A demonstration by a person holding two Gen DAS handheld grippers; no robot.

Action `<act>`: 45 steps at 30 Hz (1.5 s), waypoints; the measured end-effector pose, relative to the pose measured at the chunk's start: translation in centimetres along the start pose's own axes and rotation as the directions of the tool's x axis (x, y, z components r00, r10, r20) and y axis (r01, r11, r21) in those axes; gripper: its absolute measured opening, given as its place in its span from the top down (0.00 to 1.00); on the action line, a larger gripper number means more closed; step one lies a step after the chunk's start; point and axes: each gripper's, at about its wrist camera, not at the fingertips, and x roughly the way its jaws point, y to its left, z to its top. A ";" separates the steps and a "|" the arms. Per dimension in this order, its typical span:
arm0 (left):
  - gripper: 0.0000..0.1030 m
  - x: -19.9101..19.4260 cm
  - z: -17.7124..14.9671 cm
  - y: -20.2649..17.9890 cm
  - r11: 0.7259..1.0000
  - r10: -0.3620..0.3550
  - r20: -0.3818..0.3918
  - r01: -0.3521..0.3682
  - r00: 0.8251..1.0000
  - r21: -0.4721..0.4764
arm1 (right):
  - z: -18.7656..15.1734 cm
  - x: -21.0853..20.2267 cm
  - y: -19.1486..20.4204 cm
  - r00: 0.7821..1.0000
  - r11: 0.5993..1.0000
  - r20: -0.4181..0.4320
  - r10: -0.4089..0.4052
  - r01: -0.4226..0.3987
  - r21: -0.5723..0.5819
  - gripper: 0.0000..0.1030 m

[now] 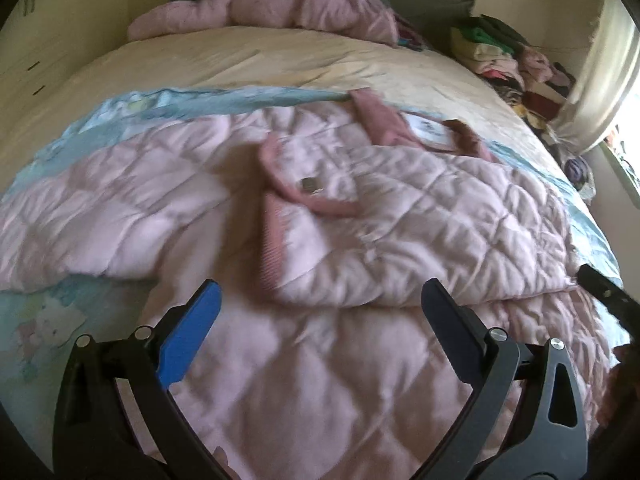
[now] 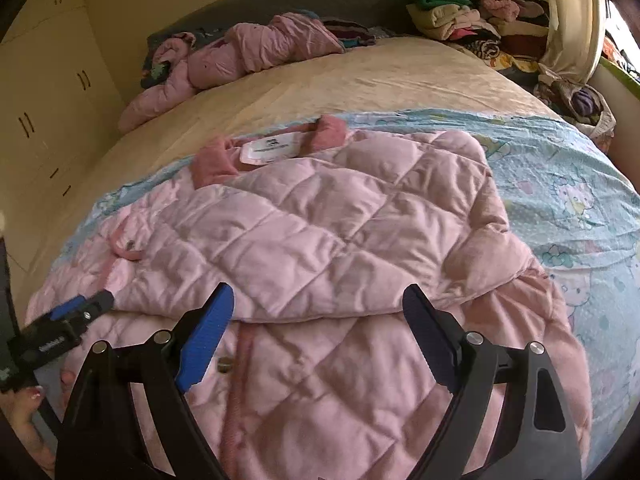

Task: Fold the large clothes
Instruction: 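Move the left tool to the other jacket sleeve lying on the sheet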

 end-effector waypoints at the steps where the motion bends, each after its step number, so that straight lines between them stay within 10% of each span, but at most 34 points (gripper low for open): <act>1: 0.09 -0.3 0.0 0.3 1.000 0.006 0.005 -0.006 1.000 -0.005 | 0.0 -0.1 0.3 1.000 1.000 0.000 0.008 -0.008 0.002 0.17; 20: 0.09 -4.6 1.5 7.1 0.989 0.081 0.078 -0.070 0.994 -0.129 | 1.5 -2.1 10.7 0.993 0.983 0.030 0.115 -0.110 -0.149 0.17; 45: 0.09 -7.7 1.4 20.4 0.900 0.267 0.074 -0.221 0.961 -0.377 | -0.9 1.9 27.8 0.966 0.897 -0.053 0.255 -0.256 -0.361 0.17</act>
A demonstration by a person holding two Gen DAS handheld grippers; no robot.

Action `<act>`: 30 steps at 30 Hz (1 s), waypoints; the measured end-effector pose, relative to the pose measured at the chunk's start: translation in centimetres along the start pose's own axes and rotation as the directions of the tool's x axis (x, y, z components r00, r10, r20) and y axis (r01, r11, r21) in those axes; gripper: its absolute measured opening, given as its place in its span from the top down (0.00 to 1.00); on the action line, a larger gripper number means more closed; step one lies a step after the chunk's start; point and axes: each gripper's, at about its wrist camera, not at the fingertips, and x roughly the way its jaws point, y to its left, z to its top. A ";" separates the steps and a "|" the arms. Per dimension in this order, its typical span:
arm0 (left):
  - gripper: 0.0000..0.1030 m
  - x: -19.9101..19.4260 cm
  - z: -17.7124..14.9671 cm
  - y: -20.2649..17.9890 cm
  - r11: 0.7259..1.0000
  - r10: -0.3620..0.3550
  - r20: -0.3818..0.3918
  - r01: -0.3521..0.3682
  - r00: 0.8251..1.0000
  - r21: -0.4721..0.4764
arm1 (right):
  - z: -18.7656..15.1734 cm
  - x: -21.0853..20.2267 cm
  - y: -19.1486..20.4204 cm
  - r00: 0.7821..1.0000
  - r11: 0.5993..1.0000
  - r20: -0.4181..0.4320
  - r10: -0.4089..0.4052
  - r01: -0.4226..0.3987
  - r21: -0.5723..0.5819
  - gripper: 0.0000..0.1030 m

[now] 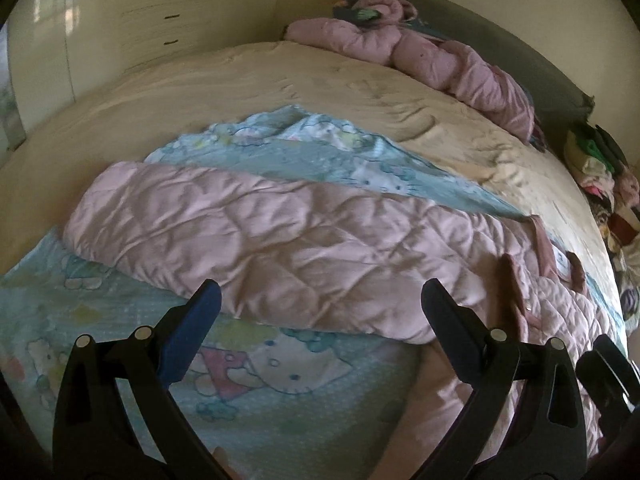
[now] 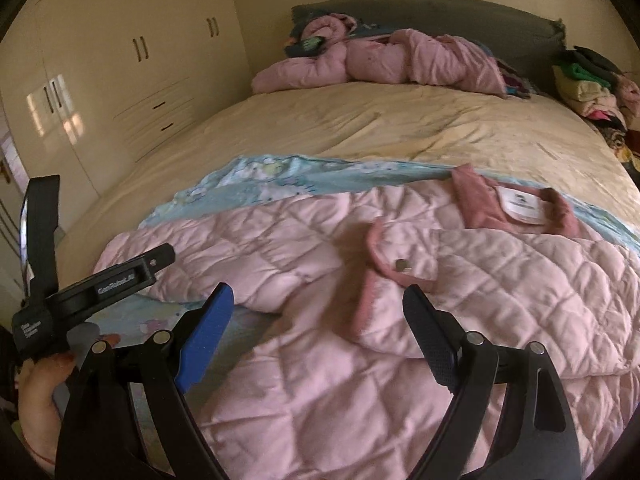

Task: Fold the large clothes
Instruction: 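Move the left tool to the other jacket sleeve lying on the sheet, then grasp the other sleeve cuff with the left tool and lift it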

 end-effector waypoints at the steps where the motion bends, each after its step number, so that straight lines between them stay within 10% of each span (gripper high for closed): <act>1: 0.09 0.2 0.0 0.5 1.000 0.004 -0.006 -0.004 1.000 -0.012 | 0.0 0.2 0.4 1.000 1.000 -0.001 0.005 -0.005 -0.009 0.17; 17: 0.09 1.4 0.8 11.4 0.963 0.078 -0.020 -0.080 0.997 -0.257 | 0.2 3.3 8.4 0.982 0.968 -0.050 0.182 -0.188 -0.168 0.17; 30: 0.09 6.0 -0.3 17.9 0.882 0.008 -0.074 -0.042 0.997 -0.470 | -2.0 6.2 11.3 0.954 0.936 -0.151 0.258 -0.286 -0.206 0.17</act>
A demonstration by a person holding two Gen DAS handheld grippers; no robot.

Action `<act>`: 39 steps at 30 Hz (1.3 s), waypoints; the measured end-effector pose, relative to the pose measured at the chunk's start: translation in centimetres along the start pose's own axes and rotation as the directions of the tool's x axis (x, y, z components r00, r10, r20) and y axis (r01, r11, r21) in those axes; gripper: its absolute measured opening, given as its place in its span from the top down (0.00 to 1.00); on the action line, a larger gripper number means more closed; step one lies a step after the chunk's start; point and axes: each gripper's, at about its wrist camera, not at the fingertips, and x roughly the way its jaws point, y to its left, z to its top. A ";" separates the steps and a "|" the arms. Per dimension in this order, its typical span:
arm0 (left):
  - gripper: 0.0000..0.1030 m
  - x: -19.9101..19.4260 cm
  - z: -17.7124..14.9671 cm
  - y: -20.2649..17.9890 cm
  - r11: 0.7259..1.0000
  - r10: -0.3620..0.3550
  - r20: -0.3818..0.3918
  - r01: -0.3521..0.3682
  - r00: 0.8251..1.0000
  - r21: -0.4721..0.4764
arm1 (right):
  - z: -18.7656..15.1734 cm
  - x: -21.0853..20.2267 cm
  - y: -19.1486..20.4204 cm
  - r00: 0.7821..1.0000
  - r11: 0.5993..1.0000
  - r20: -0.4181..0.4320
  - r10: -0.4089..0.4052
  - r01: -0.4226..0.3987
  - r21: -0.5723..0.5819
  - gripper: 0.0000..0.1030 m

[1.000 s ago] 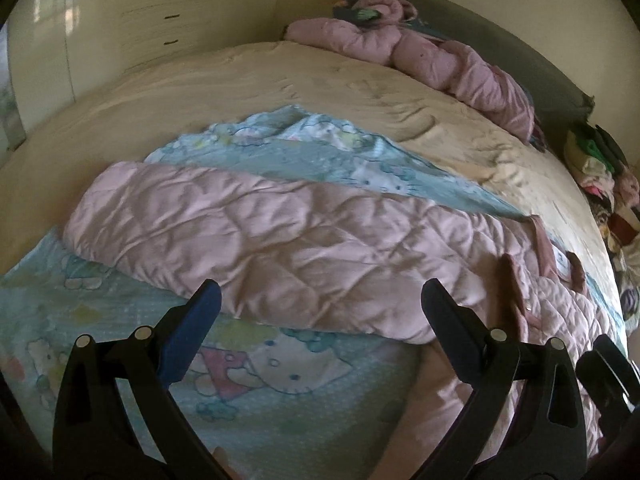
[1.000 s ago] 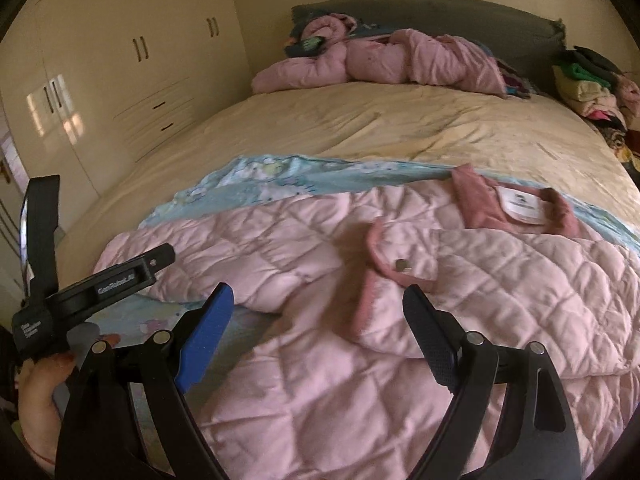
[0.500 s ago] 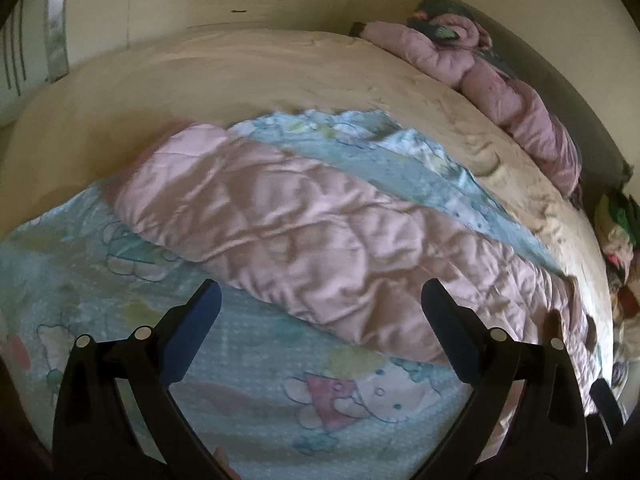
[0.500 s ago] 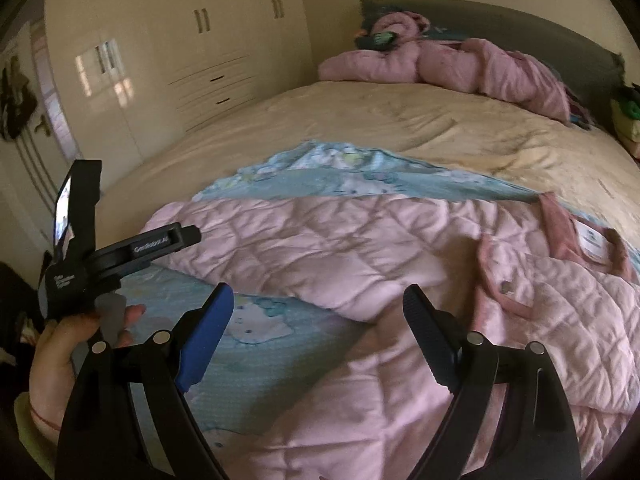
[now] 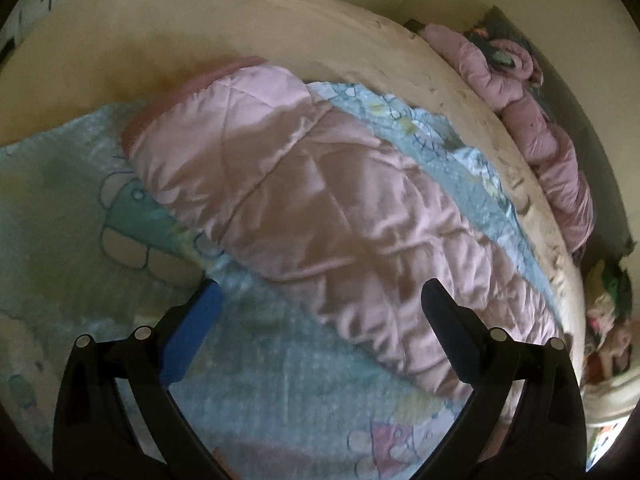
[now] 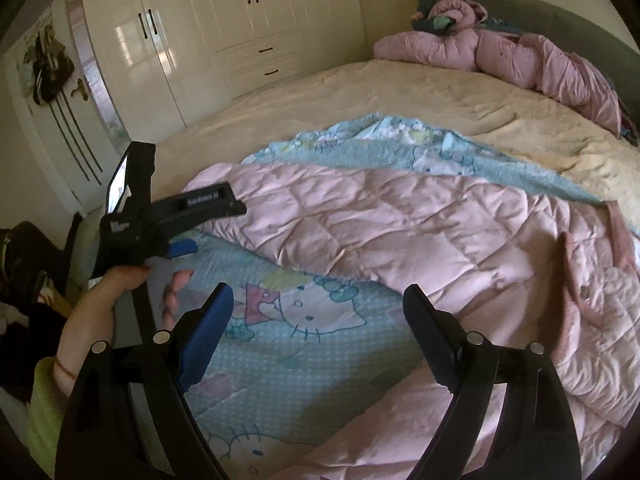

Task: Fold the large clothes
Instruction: 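Grasp the other sleeve cuff with the left tool and lift it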

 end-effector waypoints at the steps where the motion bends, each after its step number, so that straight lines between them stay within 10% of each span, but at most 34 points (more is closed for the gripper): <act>1: 0.09 0.4 0.2 0.4 0.999 -0.016 -0.001 0.016 1.000 -0.027 | 0.0 0.1 -0.2 1.000 1.000 -0.002 0.002 -0.002 0.009 0.17; 7: 0.09 1.1 1.3 1.9 0.985 -0.084 0.073 0.093 0.994 -0.143 | -0.4 -1.2 -2.7 1.000 0.994 0.010 0.015 -0.016 0.108 0.17; 9: 0.25 1.0 1.6 2.2 0.981 -0.085 0.099 0.101 0.991 -0.167 | -0.5 -1.9 -3.5 1.000 0.991 0.021 0.008 -0.010 0.130 0.17; 10: 0.51 0.8 1.6 2.4 0.979 -0.072 0.115 0.092 0.991 -0.181 | -0.6 -2.3 -4.0 1.000 0.989 0.027 0.002 -0.006 0.147 0.17; 17: 0.86 -3.8 2.0 0.5 0.981 -0.144 0.237 0.171 0.961 -0.097 | -1.9 -4.8 -7.5 0.998 0.963 0.058 0.021 -0.036 0.268 0.17; 39: 0.88 -18.2 -5.5 -15.3 0.865 -0.483 0.346 0.378 0.804 0.330 | -10.5 -18.1 -16.5 0.967 0.861 0.197 -0.159 0.038 0.507 0.17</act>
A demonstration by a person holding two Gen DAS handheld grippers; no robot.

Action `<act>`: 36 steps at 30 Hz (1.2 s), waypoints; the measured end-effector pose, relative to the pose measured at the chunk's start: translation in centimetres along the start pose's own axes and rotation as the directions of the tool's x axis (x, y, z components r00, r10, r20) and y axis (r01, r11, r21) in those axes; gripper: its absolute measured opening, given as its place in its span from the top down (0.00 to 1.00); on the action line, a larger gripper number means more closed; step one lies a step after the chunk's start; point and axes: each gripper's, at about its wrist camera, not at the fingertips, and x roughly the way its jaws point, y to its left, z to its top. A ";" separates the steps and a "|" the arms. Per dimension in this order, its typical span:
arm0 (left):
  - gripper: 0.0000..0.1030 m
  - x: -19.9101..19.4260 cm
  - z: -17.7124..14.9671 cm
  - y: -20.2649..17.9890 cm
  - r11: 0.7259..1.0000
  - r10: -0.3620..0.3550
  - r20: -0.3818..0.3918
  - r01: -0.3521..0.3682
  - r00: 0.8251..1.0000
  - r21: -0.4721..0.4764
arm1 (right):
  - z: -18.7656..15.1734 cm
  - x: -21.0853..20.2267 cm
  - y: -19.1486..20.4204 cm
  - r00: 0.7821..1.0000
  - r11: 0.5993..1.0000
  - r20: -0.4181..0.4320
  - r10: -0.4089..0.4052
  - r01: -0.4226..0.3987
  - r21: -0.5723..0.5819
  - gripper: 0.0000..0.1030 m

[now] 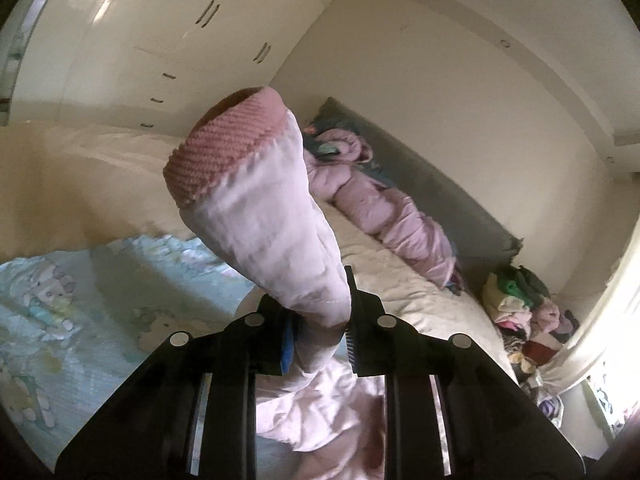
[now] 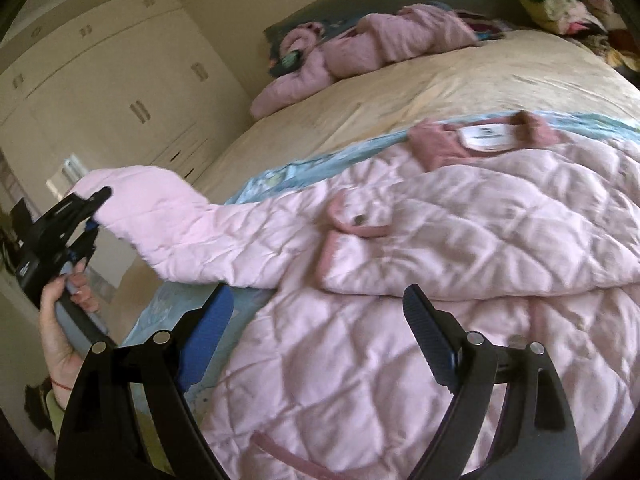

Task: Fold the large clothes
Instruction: 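Grasp the other sleeve cuff with the left tool and lift it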

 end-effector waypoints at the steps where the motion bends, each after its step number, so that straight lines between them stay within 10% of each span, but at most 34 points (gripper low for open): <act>1: 0.88 -0.3 0.0 -0.4 1.000 -0.010 0.009 0.010 1.000 0.002 | 0.0 -0.3 -0.5 1.000 1.000 0.004 -0.002 0.002 0.009 0.17; 23: 0.88 3.4 -7.1 -9.9 0.967 -0.114 -0.138 0.142 0.984 0.213 | 0.4 -5.9 -6.3 0.996 0.994 0.086 -0.034 0.025 0.109 0.17; 36: 0.88 5.3 -13.9 -13.1 0.898 -0.235 -0.331 0.335 0.914 0.286 | 0.5 -9.0 -10.8 0.984 0.978 0.106 -0.140 0.121 0.168 0.17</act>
